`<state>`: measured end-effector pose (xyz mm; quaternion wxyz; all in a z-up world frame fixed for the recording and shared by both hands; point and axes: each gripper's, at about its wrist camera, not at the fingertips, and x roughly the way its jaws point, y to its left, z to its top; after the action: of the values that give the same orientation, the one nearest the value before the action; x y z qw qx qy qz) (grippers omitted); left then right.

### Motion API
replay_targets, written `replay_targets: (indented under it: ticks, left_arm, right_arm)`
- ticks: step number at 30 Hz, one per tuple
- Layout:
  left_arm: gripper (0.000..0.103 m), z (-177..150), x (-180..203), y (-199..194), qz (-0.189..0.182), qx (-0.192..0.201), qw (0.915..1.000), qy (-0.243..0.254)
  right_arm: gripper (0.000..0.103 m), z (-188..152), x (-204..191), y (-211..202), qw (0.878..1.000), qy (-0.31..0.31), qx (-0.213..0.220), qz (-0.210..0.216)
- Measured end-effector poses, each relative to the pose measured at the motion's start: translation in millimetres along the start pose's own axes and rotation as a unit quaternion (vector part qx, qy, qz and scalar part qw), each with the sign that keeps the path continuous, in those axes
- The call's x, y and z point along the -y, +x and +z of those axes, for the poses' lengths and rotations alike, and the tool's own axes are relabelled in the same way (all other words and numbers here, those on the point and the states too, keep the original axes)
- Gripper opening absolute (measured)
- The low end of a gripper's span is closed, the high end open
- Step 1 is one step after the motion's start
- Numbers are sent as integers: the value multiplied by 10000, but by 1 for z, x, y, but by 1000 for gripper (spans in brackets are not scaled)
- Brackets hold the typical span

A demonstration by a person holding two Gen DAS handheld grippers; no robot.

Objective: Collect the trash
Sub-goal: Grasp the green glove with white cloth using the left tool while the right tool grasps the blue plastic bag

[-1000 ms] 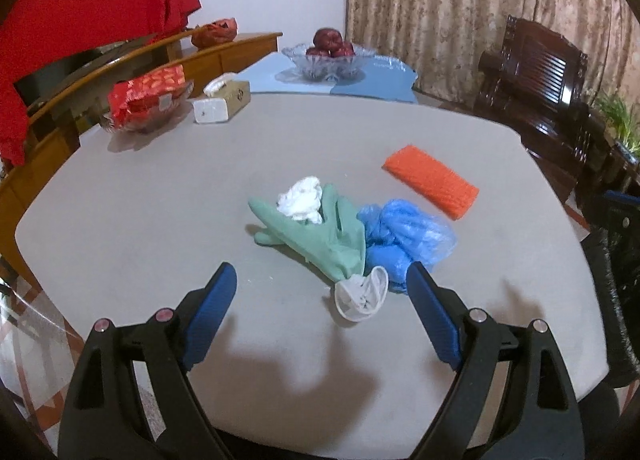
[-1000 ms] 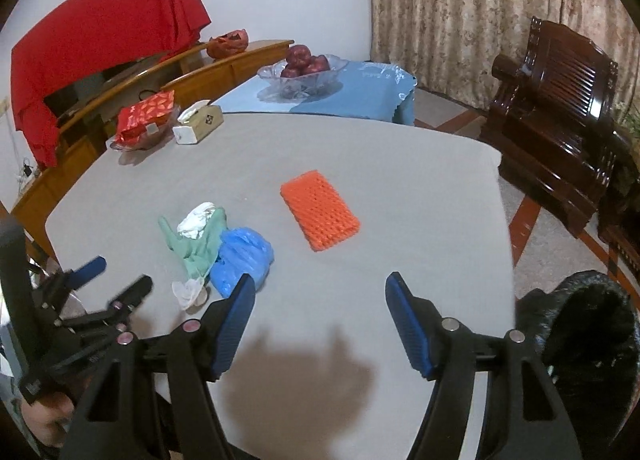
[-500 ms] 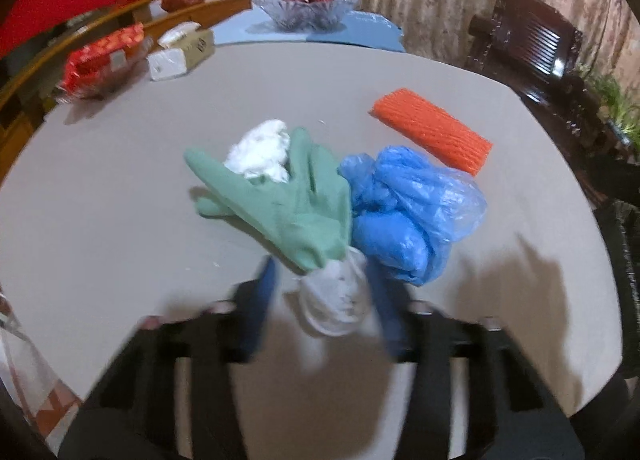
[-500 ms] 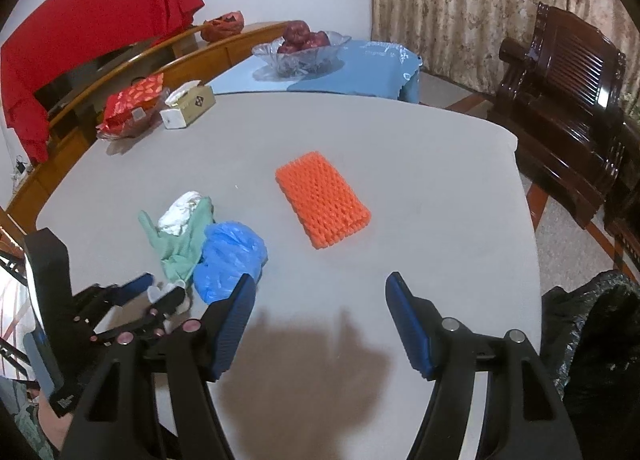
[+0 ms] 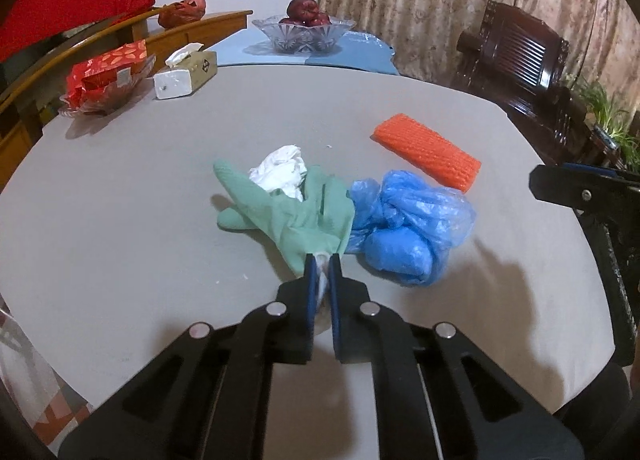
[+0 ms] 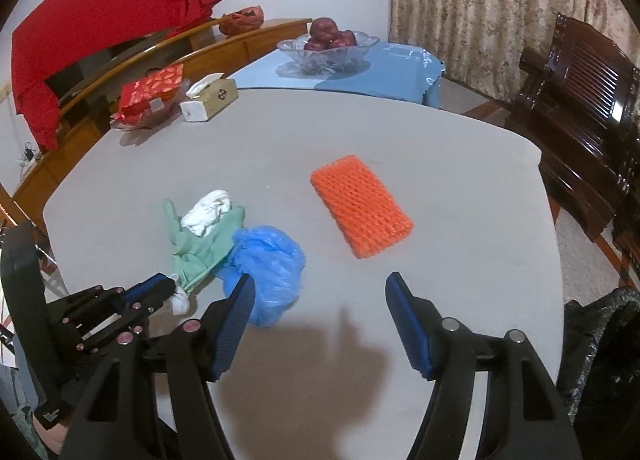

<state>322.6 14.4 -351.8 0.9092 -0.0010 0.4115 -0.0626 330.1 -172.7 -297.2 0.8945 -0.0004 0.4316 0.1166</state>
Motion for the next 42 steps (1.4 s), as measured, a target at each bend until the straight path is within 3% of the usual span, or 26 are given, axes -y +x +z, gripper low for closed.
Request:
replay_targets:
  ticks: [5,7,9,11,17,18,19,20,30,42]
  left_arm:
    - [5,-3,-19,-3,57,-16,9999,81]
    - [7,-7,-27,-2,-107,-162,9997,129]
    - [14,-10,-31,1,-40,-206,9997,98]
    - [29,-11,-31,4,-32,-247,9997,68]
    - [47,-10,-26,15,-37,-277,9996,79]
    - [46,-10,-26,16,-46,-295,9995,78]
    - [31,-9,-27,20,-96,-350,9993,71]
    - [25,-9,-27,22,-108,-367,9992,76]
    - [22,-5,-49,-7,-110,187,9996,-178]
    - [22,-11,-69,3,-81,-35,9996,-269]
  right_arm:
    - [67,3,-11,3,10000,-27,1,72]
    - [67,5,-15,5,9999,-53,7,87]
    - [67,4,-17,7,9999,-74,-7,97]
    - [67,4,-19,11,9999,-78,-55,109]
    - [67,4,-24,16,9998,-150,-91,87]
    - [67,5,-24,17,9998,-142,-100,82]
    - [67,6,-23,19,9998,-129,-113,77]
    - [67,6,-23,21,9998,-122,-122,77]
    - [67,6,-37,44,9994,-180,-275,144]
    - [64,-2,-53,91,9979,-317,-557,39]
